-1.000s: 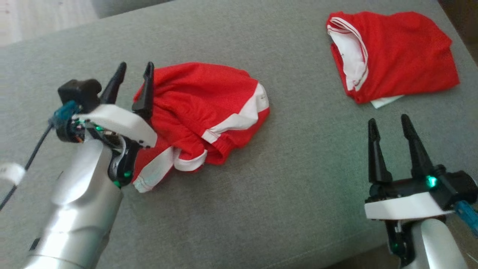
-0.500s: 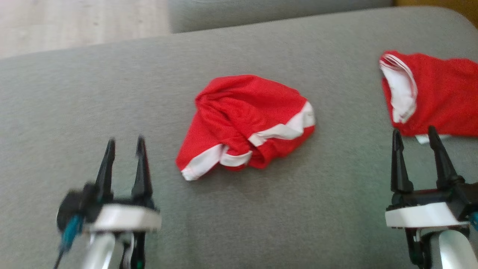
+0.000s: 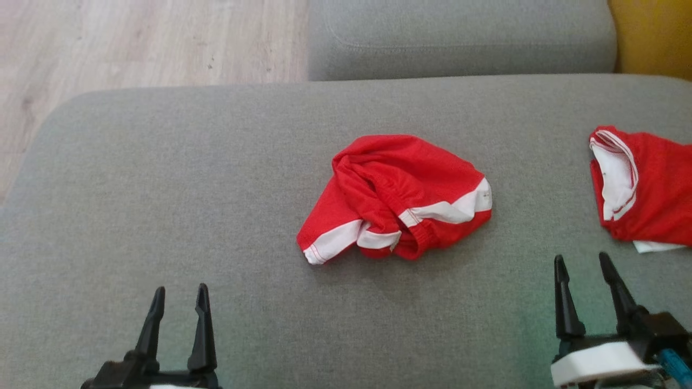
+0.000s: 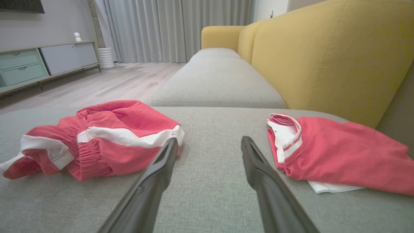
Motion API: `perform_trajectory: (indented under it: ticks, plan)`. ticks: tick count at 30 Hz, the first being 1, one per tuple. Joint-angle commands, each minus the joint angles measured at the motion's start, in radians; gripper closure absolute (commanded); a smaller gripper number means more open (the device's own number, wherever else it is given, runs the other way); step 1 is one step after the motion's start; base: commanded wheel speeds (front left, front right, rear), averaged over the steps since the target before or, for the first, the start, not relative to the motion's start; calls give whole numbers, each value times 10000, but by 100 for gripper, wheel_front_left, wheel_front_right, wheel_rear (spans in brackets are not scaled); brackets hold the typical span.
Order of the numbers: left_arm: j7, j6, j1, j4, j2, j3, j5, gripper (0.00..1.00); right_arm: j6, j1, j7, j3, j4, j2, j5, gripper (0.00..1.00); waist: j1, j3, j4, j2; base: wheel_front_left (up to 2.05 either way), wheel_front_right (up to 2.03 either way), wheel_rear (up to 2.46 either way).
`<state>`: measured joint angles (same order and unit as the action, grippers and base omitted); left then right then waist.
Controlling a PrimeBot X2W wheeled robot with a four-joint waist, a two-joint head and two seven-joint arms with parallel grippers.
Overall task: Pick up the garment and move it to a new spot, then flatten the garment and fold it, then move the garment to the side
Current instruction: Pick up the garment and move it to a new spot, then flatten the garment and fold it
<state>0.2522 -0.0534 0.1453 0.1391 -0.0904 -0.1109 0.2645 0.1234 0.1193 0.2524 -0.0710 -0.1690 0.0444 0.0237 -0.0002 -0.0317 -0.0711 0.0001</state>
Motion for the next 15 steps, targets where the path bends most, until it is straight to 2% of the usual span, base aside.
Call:
perform_trajectory:
  ticks: [1,15]
  plan:
    - [94,-64,-292,-245,102,434,-66,0,73,-157,93,245,256,59,85,0,2,56,-19,-1,0,0,0]
    - [95,-432,-359,36,366,753,-431,0,73,-237,93,474,119,58,257,0,2,4,209,-1,0,0,0]
